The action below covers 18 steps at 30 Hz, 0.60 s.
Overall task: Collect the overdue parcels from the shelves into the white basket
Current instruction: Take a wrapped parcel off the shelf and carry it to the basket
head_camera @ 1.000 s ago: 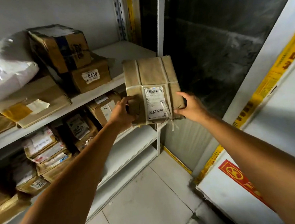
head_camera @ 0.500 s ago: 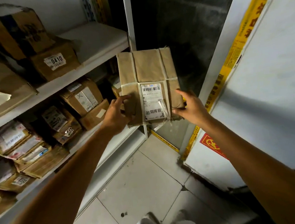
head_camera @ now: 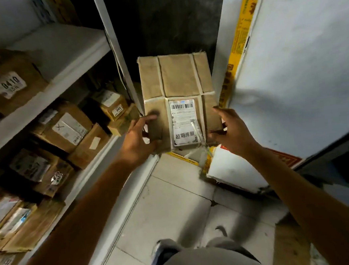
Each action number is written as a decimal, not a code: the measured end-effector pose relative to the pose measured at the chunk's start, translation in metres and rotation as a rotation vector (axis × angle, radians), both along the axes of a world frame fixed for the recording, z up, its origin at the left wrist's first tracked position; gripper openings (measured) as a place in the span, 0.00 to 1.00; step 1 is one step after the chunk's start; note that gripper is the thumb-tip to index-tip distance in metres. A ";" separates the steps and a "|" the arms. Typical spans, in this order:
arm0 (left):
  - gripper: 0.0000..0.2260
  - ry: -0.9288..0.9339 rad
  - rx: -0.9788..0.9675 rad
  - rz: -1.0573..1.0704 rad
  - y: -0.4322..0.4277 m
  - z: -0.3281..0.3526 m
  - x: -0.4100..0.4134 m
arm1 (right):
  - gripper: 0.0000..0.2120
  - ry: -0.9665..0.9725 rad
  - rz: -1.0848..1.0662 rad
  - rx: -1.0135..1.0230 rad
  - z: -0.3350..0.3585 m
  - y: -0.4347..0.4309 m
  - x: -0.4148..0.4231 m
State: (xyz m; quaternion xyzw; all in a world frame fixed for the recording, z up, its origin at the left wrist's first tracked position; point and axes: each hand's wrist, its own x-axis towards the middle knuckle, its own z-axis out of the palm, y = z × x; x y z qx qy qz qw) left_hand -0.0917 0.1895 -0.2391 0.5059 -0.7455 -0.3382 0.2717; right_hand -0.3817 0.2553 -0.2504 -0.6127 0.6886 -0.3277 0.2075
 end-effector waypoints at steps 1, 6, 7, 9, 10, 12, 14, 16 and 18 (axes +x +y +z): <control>0.31 0.011 -0.007 -0.033 -0.003 -0.004 0.003 | 0.39 -0.009 -0.045 0.018 -0.002 0.005 0.004; 0.31 0.044 -0.015 -0.203 -0.024 -0.013 0.015 | 0.36 -0.073 -0.239 0.042 -0.006 0.034 0.035; 0.31 0.082 -0.006 -0.258 -0.026 -0.014 0.017 | 0.36 -0.078 -0.268 0.036 -0.007 0.041 0.041; 0.32 0.135 -0.002 -0.346 -0.031 -0.014 0.019 | 0.36 -0.075 -0.321 0.009 -0.007 0.056 0.053; 0.32 0.135 -0.002 -0.381 -0.033 -0.014 0.020 | 0.36 -0.070 -0.354 0.000 -0.008 0.065 0.059; 0.32 0.125 -0.014 -0.437 -0.031 -0.014 0.019 | 0.35 -0.074 -0.427 -0.004 -0.006 0.084 0.071; 0.31 0.102 0.004 -0.487 -0.025 -0.012 0.016 | 0.36 -0.051 -0.490 -0.012 -0.004 0.104 0.082; 0.31 0.092 0.006 -0.555 -0.017 -0.010 0.010 | 0.37 -0.010 -0.549 -0.020 -0.004 0.126 0.088; 0.32 0.099 0.017 -0.626 -0.010 -0.010 0.000 | 0.38 0.005 -0.620 -0.003 -0.003 0.146 0.091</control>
